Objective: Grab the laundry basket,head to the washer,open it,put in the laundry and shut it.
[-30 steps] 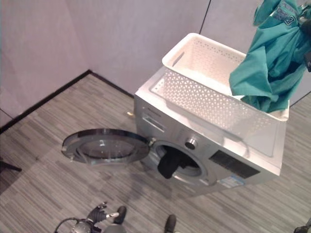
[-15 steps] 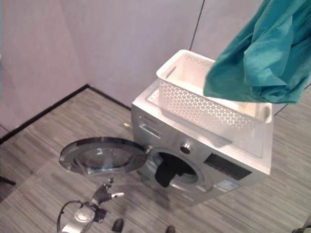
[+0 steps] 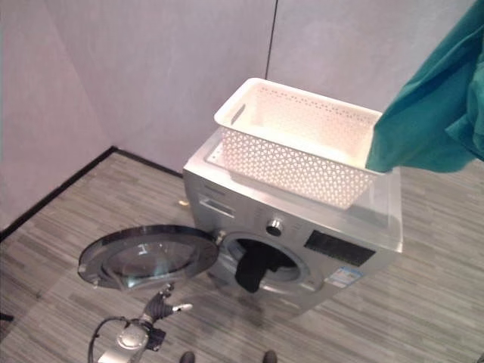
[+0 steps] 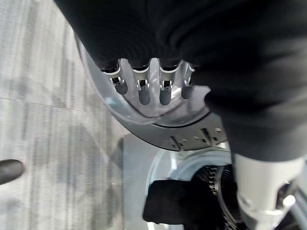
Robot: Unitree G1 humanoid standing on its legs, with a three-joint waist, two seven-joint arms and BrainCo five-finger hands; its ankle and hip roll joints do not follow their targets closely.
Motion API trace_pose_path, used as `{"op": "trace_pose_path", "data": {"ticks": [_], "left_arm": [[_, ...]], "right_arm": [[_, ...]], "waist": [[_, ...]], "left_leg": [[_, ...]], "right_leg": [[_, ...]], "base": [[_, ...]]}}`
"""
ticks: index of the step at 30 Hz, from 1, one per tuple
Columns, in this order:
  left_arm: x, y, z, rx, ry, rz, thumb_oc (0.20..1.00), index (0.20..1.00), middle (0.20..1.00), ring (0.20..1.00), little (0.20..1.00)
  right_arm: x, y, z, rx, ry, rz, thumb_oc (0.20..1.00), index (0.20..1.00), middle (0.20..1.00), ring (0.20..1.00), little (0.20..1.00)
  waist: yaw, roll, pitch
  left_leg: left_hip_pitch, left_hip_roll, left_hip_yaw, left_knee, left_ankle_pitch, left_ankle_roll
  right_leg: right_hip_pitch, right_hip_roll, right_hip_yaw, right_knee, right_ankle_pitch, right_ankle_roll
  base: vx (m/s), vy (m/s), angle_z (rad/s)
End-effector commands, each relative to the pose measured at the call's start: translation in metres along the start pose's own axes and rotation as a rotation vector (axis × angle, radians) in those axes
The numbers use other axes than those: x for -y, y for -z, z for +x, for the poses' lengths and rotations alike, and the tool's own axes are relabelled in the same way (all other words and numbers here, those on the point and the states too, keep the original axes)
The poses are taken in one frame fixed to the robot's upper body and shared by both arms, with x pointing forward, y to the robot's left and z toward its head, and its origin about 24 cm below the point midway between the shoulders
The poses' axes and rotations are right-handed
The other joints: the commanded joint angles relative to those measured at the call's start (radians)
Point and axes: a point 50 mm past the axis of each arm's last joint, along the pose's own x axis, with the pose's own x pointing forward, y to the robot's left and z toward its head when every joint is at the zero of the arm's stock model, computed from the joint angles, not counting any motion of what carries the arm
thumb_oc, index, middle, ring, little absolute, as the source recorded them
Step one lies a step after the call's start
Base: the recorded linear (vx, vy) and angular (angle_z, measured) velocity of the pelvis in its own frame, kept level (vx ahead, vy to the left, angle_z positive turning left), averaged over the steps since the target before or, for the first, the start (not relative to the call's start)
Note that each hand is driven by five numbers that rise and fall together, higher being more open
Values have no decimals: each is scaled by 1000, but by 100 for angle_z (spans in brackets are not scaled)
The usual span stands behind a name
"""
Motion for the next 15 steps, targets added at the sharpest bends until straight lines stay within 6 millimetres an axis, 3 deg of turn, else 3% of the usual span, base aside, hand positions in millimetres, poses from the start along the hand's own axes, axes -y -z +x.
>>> {"op": "trace_pose_path", "data": {"ticks": [1,4,8,9,10,11,15], "left_arm": [[-4,-10,7,29,-34,55,1000,1000,1000,1000,1000],[-2,-4,7,-4,-46,45,1000,1000,1000,1000,1000],[1,9,4,-71,-66,28,1000,1000,1000,1000,1000],[1,10,3,-73,-65,34,1000,1000,1000,1000,1000],[1,14,2,-91,-70,31,1000,1000,1000,1000,1000],[0,20,1,-116,-83,17,1000,1000,1000,1000,1000],[1,34,-4,-174,-95,-3,1000,1000,1000,1000,1000]], "right_arm": [[29,-28,6,179,106,-48,200,200,200,200,200],[39,-16,-20,173,161,-3,200,200,200,200,200],[63,14,-90,106,210,-62,200,200,200,200,200],[65,14,-92,102,211,-66,200,200,200,200,200],[68,21,-103,69,202,-73,200,200,200,200,200],[72,33,-128,1,180,-87,200,200,200,200,200],[79,56,-175,-180,119,-62,200,200,200,200,200]], "waist": [[3,-22,-9],[-11,-18,-7],[-41,4,-5],[-37,1,-7],[-41,4,-7],[-56,18,-3],[-83,32,-2]], "left_leg": [[76,-22,50,5,-146,61],[77,-27,59,5,-142,67],[85,-31,81,5,-145,73],[88,-29,81,5,-150,72],[91,-29,86,5,-151,73],[95,-28,96,5,-152,74],[106,-25,121,5,-152,73]], "right_leg": [[66,-55,4,33,-100,63],[58,-60,12,37,-93,63],[47,-64,33,41,-89,64],[49,-63,33,41,-93,65],[49,-63,38,42,-93,65],[45,-63,48,43,-94,64],[35,-61,72,48,-93,64]], "base": [[3,41,0],[4,22,-12],[10,-1,-18],[0,0,0],[18,-17,-12],[1,-17,-24],[-8,-12,-16]]}}
